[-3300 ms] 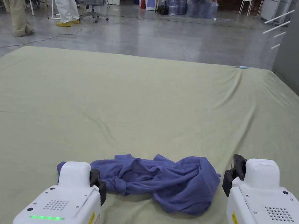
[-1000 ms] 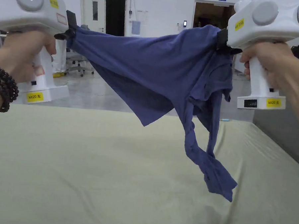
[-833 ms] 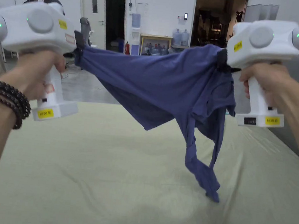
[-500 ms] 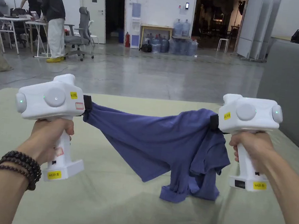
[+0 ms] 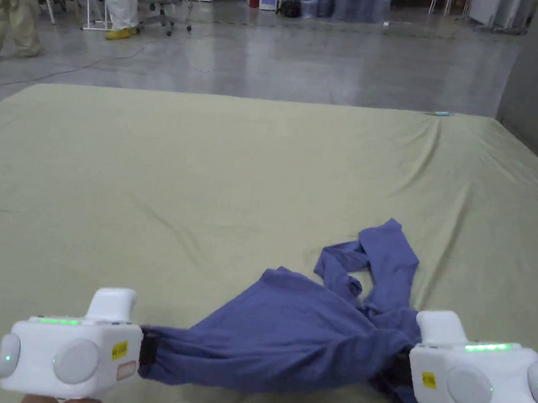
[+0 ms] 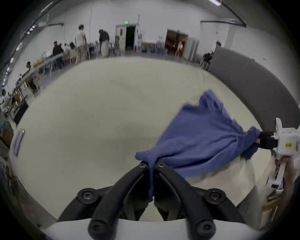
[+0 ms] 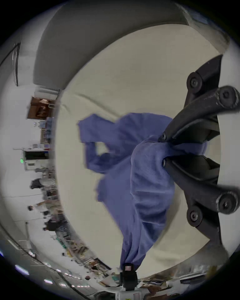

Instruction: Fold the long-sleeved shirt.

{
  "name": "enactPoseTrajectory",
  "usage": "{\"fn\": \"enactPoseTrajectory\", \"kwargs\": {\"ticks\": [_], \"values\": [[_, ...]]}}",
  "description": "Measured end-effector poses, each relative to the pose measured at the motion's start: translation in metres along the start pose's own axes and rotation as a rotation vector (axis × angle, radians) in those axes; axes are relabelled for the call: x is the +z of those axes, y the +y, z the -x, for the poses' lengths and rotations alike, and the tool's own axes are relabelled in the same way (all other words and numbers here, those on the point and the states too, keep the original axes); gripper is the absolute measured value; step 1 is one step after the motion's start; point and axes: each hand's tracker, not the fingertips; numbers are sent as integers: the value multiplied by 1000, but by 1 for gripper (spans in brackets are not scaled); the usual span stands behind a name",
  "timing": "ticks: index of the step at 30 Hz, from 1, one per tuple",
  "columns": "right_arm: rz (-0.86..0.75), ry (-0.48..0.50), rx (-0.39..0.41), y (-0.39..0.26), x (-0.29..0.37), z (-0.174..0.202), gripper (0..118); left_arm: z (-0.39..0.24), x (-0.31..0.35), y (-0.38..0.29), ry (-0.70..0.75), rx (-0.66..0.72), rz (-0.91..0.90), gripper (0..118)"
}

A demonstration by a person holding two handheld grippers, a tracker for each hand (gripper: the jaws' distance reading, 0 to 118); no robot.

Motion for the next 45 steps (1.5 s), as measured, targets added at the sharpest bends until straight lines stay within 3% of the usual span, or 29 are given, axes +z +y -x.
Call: {"fn": "enactPoseTrajectory", "kwargs": {"ticks": [2,3,5,6,7,9,12,13,14,15,17,22,23,25,26,33,37,38,39,40,45], "values": [[15,1,-6,-7,-16,-2,8,7,-14,-11,-25,48,10,0],[11,1,-17,-6,-17,-5,18,8,-16,-12,-28,56,-5,7],[-30,19,-41,1,-3,-10,73,8,-10,-5,-31,50,-43,95],[-54,13,-58,3,10,-12,96,10,-7,-1,-38,48,-65,117],[-90,-12,-61,2,26,-13,102,8,3,1,-63,44,-110,117],[-201,11,-83,-10,61,-16,101,4,23,9,-113,33,-185,117],[-186,-58,-185,-30,83,-18,91,-1,48,18,-93,23,-189,103],[-176,-48,-188,-35,85,-21,74,-2,52,20,-105,4,-219,82],[-164,-36,-193,-39,83,-23,30,-9,50,16,-92,-7,-223,31],[-155,-41,-198,-41,82,-27,0,-11,48,19,-53,-12,-233,0],[-144,-22,-188,-41,80,-34,0,-15,44,30,-131,-42,-188,0],[-158,-23,-211,-27,74,-44,0,-50,-4,87,-174,-88,-221,0],[-161,-22,-213,-23,72,-48,0,-55,-20,103,-192,-91,-230,27],[-168,-24,-211,-19,70,-46,0,-75,-68,138,-136,-116,-141,114],[-169,-23,-209,-15,68,-49,0,-85,-89,150,-119,-117,-109,117],[-134,-9,-223,-15,53,-56,0,-123,-216,189,-57,-91,51,110],[-113,-17,-225,-18,47,-62,0,-133,-248,175,17,-123,162,90],[-109,-22,-224,-16,46,-65,0,-135,-248,171,38,-153,168,79],[-107,-26,-223,-13,44,-68,0,-138,-236,168,32,-165,71,51],[-108,-32,-222,-9,44,-69,0,-140,-228,170,-17,-163,98,1],[-121,-28,-219,36,19,-81,0,-139,-172,172,-115,-128,45,0]]}}
